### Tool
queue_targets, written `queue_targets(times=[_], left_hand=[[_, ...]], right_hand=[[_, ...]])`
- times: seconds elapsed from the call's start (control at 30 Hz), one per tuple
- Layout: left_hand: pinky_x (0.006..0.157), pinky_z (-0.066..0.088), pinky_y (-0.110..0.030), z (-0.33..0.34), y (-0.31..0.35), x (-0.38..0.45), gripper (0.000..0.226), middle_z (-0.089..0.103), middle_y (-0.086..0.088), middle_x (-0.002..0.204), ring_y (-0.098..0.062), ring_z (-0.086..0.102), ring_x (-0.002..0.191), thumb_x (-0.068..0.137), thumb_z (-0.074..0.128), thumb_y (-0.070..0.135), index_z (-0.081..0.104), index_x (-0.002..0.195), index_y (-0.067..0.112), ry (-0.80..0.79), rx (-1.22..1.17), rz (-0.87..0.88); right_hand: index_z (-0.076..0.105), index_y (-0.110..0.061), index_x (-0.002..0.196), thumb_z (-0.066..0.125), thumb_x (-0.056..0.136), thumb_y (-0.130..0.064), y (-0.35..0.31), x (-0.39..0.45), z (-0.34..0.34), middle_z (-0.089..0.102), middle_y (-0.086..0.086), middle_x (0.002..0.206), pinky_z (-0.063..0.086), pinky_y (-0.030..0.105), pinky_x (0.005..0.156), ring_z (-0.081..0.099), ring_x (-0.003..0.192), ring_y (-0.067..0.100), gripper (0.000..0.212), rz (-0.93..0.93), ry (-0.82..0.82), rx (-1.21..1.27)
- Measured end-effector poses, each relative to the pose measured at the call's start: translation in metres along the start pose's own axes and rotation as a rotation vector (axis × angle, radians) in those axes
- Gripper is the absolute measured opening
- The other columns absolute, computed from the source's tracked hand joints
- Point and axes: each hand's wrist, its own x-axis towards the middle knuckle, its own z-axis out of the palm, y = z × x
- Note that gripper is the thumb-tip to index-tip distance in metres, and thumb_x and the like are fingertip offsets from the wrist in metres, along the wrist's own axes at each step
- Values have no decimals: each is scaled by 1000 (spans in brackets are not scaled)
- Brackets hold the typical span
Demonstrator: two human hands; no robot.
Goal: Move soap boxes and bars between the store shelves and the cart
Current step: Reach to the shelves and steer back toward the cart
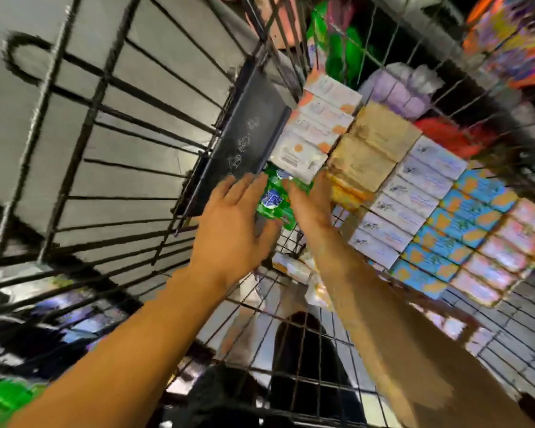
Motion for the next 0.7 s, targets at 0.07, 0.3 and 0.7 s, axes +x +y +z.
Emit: queue_targets(times=[0.07, 0.3, 0.7], left_hand=[[116, 27, -40, 3, 2, 2, 67, 57, -15, 137, -28, 47, 131, 88, 45, 45, 51, 139, 1, 7, -28, -11], [112, 24, -25, 4, 5, -2, 63, 54, -10, 140, -23, 43, 130, 88, 50, 41, 49, 141, 6, -17, -106, -69], [98, 40, -17, 13, 9, 1, 61, 55, -1, 138, -12, 51, 123, 89, 67, 25, 43, 146, 18, -49, -326, -188]], right_hand=[[50, -18, 137, 64, 71, -54, 4, -5, 7, 53, 4, 136, 45, 38, 102, 52, 124, 22, 76, -46, 72, 32], [53, -8, 67, 66, 90, -25, -7, 11, 3, 43, 4, 57, 31, 30, 51, 35, 51, 15, 32, 42, 239, 287], [76, -27, 86, 63, 96, -21, 27, -60, -66, 74, -3, 85, 58, 41, 84, 69, 96, 24, 17, 0, -111, 262]])
